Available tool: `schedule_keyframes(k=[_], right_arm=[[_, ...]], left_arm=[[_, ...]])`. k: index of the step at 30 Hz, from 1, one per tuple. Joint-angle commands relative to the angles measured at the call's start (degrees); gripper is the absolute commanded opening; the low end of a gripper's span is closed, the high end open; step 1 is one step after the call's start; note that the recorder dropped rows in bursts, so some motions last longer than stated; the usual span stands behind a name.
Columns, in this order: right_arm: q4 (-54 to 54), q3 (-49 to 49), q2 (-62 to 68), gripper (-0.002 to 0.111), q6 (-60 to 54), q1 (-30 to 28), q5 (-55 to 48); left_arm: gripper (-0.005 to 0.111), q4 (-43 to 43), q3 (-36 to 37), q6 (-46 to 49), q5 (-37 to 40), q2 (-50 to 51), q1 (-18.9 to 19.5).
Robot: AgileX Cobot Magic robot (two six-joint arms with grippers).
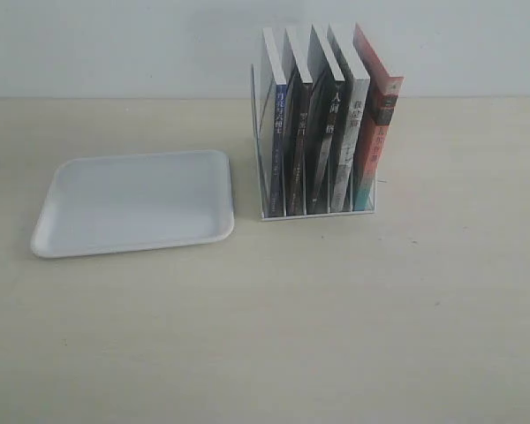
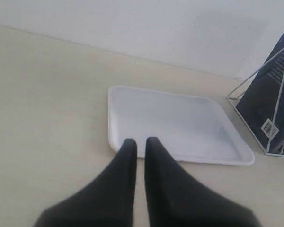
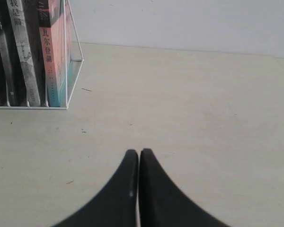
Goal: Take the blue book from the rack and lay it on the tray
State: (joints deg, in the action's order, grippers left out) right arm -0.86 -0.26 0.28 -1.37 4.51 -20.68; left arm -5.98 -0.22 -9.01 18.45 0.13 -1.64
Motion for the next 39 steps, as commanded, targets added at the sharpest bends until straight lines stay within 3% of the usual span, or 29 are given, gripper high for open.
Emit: schedule_keyframes(k=[1, 27, 39], right_arm=[[0.19, 0.26, -0.28, 0.000, -0.07, -0.48, 0.26], [0.19, 0.26, -0.28, 0.000, -0.07, -0.48, 0.36], [0.19, 0.26, -0.28, 0.000, -0.26, -0.48, 25.26]], left_arm=[[0.006, -0.21, 0.22, -0.20, -0.54, -0.13, -0.26], [0.006, -0.21, 0.22, -0.20, -0.54, -0.13, -0.26], [0.006, -0.21, 0.22, -0.20, -0.54, -0.13, -0.26]])
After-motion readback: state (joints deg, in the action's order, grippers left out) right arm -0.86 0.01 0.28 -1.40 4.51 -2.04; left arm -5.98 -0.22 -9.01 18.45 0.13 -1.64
